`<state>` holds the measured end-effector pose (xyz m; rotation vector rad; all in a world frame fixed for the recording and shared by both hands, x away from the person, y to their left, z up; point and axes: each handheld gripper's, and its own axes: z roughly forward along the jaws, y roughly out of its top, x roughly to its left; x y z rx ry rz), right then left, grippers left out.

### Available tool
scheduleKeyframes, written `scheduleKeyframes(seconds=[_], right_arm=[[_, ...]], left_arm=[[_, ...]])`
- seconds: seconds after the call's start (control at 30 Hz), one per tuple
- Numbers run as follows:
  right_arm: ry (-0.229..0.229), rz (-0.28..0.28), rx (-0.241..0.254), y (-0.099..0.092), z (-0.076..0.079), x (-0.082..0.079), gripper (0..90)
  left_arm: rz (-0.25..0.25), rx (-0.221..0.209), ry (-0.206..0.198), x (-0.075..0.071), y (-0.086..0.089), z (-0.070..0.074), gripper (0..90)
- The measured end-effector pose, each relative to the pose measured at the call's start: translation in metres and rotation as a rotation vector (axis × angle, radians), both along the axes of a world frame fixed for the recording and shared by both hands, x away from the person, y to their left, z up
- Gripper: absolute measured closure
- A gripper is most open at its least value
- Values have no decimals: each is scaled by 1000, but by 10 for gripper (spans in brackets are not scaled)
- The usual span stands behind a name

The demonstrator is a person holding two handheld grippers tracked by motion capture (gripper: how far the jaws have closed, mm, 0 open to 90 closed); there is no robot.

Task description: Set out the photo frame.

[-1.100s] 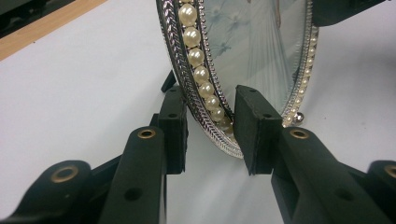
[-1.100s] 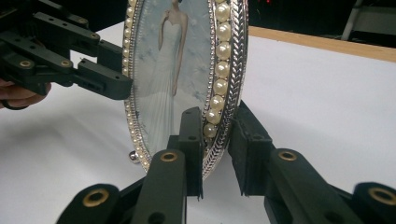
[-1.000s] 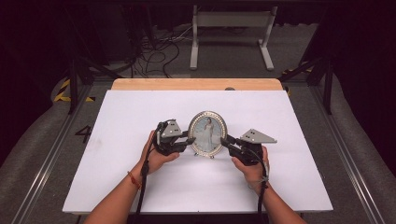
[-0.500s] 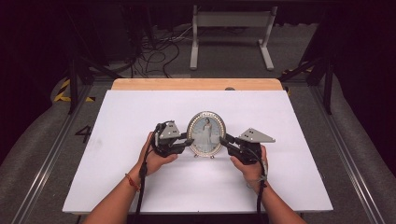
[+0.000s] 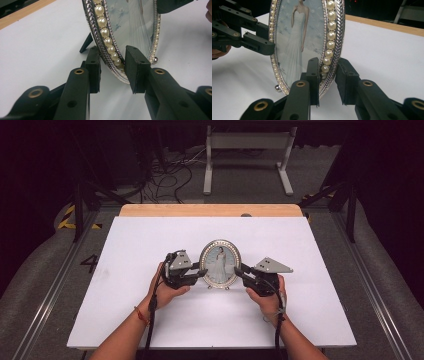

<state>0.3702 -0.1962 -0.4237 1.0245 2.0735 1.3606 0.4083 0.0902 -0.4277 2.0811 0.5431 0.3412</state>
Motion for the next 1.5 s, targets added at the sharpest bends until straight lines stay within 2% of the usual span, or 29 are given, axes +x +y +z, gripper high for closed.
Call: scheduleKeyframes(seconds=[0.13,0.33,0.57,0.73,1.17,1.5], right_arm=[[-4,2,-8,1,0,0,729],[-9,4,-27,1,2,-2,725],[-22,6,-47,-2,5,-4,723],[-24,14,-59,-1,6,-5,719],[-43,33,-119,-3,13,-12,697],[-34,40,-153,-8,12,-16,634]], left_arm=[[-4,32,-13,-1,-3,-2,641],[1,30,-14,-2,-2,-1,631],[11,48,-45,-6,2,3,607],[4,51,-53,-10,5,5,599],[9,77,-79,-25,24,6,562],[22,109,-99,-38,39,4,480]])
